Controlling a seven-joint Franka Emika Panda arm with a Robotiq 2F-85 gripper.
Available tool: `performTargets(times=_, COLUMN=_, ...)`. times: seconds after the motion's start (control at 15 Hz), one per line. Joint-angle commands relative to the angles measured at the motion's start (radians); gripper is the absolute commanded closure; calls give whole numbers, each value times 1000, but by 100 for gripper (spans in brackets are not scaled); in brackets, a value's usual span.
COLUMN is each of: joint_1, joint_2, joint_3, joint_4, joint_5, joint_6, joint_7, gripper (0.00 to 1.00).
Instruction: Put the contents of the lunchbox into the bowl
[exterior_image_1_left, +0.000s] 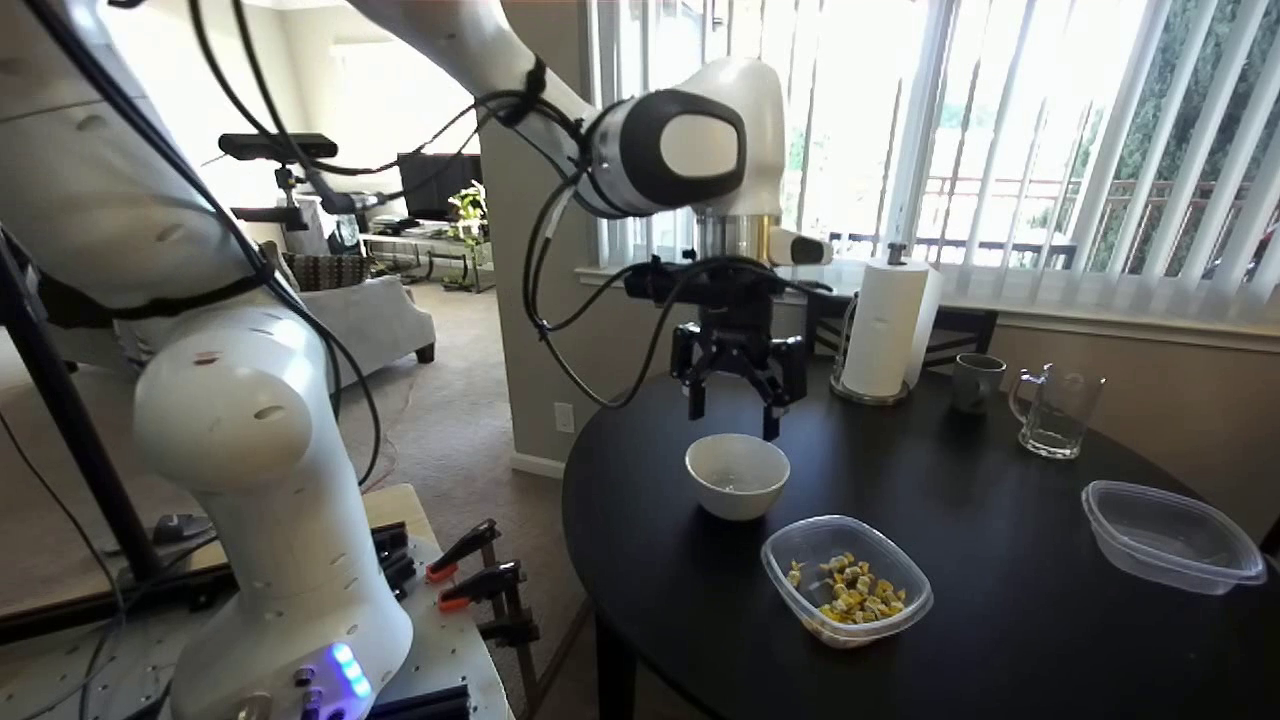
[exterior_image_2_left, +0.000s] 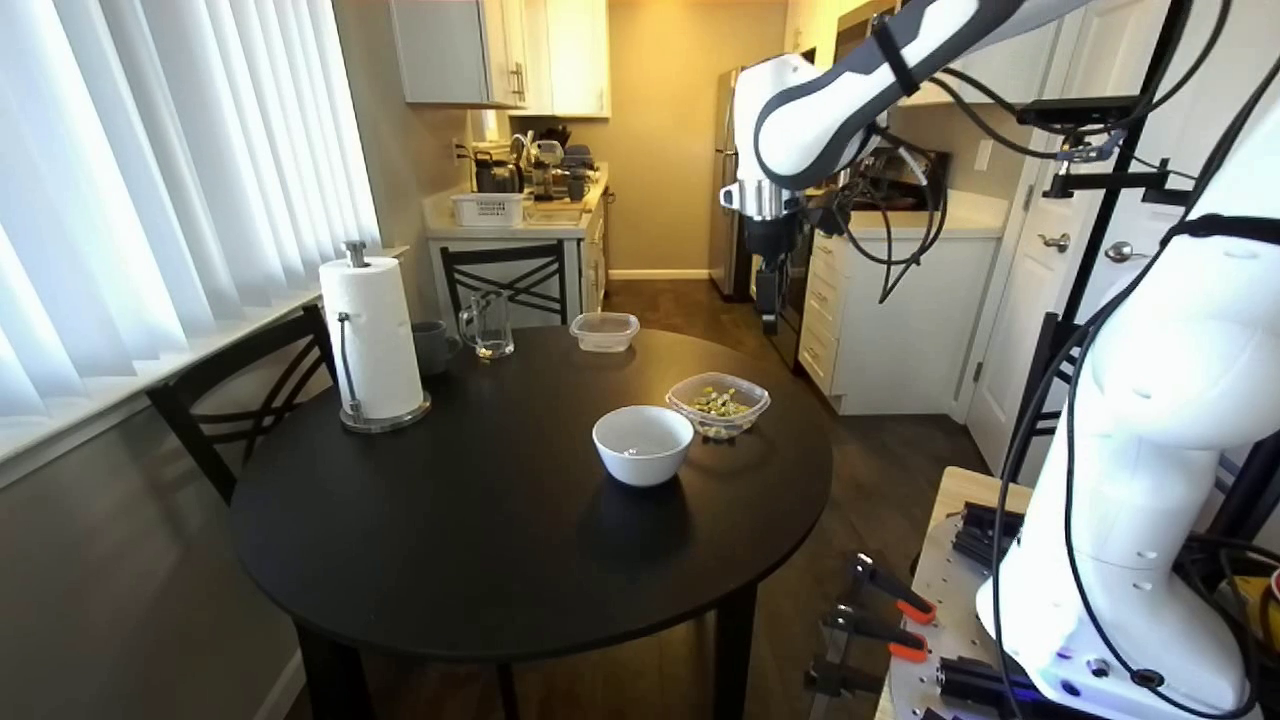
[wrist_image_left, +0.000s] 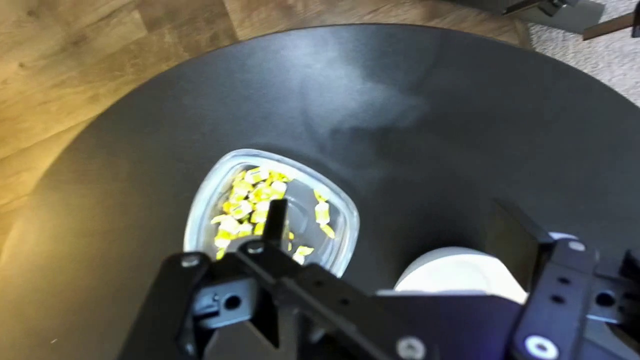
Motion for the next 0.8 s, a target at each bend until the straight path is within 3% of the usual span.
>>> performTargets(times=0.0, joint_1=22, joint_2=237, joint_3=-6, joint_4=90, joint_5=204, joint_6=11, joint_7=-107, gripper=0)
performTargets(times=0.13, joint_1=4, joint_2=306, joint_3=18, joint_4=115, joint_5=319, joint_6=7, joint_7=-113, gripper=0)
performTargets(times=0.33, joint_1=-26, joint_2=301, joint_3=39, joint_4=82, joint_5=405, joint_6=86, joint_7=-6, gripper=0)
performTargets(times=0.67, joint_1=-40, joint_2=267, joint_3=43, joint_4=-5, joint_5=383, joint_6=275, joint_7=189, gripper=0)
performTargets(times=0.73, joint_1=-48, joint_2=308, joint_3=44, joint_4=58, joint_5=394, joint_6=202, joint_7=109, gripper=0)
